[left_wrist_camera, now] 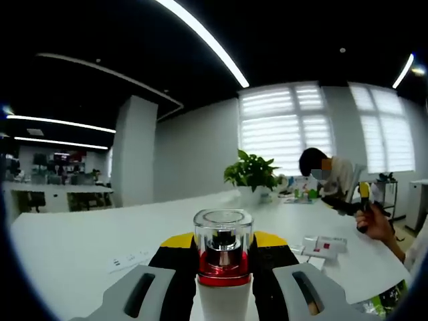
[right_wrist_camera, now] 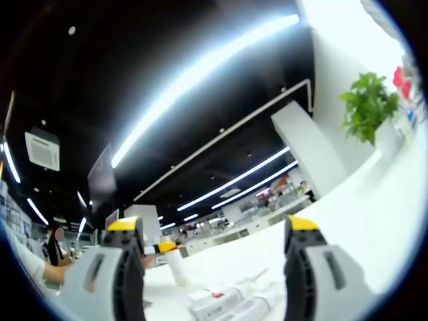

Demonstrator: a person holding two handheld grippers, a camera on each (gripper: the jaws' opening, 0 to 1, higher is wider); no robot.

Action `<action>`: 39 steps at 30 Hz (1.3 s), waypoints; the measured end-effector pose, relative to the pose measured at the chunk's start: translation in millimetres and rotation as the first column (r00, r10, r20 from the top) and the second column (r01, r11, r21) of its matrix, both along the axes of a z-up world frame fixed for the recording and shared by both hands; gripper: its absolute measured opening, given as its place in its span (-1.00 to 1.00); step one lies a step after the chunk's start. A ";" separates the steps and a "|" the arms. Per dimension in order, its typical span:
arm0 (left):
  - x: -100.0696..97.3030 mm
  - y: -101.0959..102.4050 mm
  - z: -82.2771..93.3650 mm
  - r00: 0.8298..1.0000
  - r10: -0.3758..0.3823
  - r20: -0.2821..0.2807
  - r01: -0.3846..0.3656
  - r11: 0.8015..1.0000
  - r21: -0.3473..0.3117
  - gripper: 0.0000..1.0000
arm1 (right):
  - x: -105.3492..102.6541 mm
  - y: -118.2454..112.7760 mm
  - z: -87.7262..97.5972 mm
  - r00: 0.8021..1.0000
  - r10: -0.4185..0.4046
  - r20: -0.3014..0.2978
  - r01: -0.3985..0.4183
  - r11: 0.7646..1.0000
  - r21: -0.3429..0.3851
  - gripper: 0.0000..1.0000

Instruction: Arrange the skincare products in the storage area until every visible bottle or jar stands upright without overlapping.

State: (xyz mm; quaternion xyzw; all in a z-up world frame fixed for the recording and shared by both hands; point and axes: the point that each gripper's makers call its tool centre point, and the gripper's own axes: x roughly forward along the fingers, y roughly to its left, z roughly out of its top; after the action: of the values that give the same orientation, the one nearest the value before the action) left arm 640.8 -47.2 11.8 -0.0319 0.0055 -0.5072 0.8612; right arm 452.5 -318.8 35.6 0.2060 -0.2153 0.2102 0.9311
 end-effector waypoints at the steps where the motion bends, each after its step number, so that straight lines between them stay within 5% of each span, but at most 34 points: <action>1: -1.2 0.2 0.0 1.000 -0.003 0.000 0.003 1.000 0.001 -0.40 | -0.1 0.3 -0.2 1.000 0.000 -0.001 0.000 1.000 -0.001 0.75; 17: -22.1 -5.5 0.0 0.997 -0.074 -0.003 0.074 0.997 -0.002 -0.40 | -1.0 1.9 -1.1 1.000 0.003 -0.002 -0.003 1.000 -0.004 0.74; 39: -72.5 -39.8 -0.8 0.971 -0.239 -0.008 0.239 0.971 0.007 -0.40 | 0.8 1.4 -0.9 1.000 0.014 -0.004 -0.014 1.000 -0.008 0.72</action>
State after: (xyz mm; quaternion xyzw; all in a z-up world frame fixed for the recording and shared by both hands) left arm 568.3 -87.1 10.9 -0.0296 0.0143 -0.6071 0.7939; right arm 453.3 -317.4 34.6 0.2041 -0.2110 0.2174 0.9309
